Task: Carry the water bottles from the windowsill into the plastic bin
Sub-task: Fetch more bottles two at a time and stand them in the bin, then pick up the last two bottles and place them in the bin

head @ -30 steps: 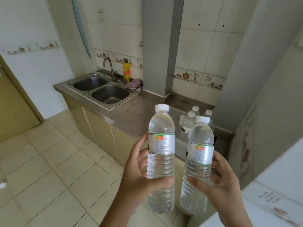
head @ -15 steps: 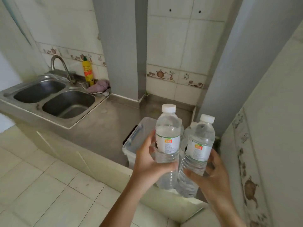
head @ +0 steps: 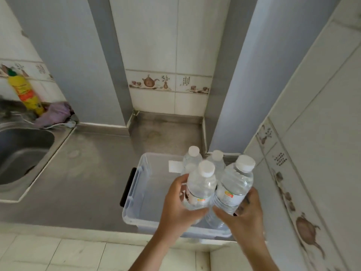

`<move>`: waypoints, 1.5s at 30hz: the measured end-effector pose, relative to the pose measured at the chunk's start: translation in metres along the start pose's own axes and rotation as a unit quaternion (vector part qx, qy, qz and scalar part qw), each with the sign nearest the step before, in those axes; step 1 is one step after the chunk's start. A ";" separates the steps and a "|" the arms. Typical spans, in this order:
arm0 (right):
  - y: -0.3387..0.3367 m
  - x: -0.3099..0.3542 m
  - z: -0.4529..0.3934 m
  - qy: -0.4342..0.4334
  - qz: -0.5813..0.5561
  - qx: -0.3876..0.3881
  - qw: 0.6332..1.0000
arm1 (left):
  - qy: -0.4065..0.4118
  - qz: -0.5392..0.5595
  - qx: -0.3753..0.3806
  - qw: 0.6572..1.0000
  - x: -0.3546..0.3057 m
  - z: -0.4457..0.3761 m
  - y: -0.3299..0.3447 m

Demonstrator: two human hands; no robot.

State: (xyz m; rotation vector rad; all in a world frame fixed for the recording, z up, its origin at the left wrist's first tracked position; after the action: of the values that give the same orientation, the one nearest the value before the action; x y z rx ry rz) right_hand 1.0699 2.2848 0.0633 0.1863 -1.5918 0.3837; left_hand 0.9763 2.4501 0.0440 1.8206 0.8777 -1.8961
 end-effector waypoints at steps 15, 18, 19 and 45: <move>-0.005 -0.043 0.029 -0.025 0.236 -0.033 0.971 | 0.003 -0.071 0.004 0.997 0.049 0.009 0.001; -0.007 -0.049 0.027 0.006 0.260 -0.020 0.965 | -0.063 -0.079 0.034 0.994 0.056 0.004 0.002; -0.007 -0.047 0.026 -0.002 0.272 -0.017 0.962 | -0.080 -0.085 0.045 0.992 0.057 0.003 0.001; -0.044 0.023 0.124 -0.026 0.491 -0.121 0.862 | 0.262 -0.327 0.067 0.906 -0.050 0.054 -0.017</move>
State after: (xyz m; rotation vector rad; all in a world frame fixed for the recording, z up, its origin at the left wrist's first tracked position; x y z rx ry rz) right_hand 0.9681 2.2022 0.0893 -0.8586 -1.6745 0.9528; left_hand 0.9293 2.4195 0.0947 2.3875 1.7641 -1.8525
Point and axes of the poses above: each hand's wrist, its own z-axis away from the middle knuckle, its own y-axis out of the palm, x = y × z, the point moved 7 cm from there along -z, towards the middle knuckle, and after that the axes turned 1 degree about -x, right-handed, at the moved point
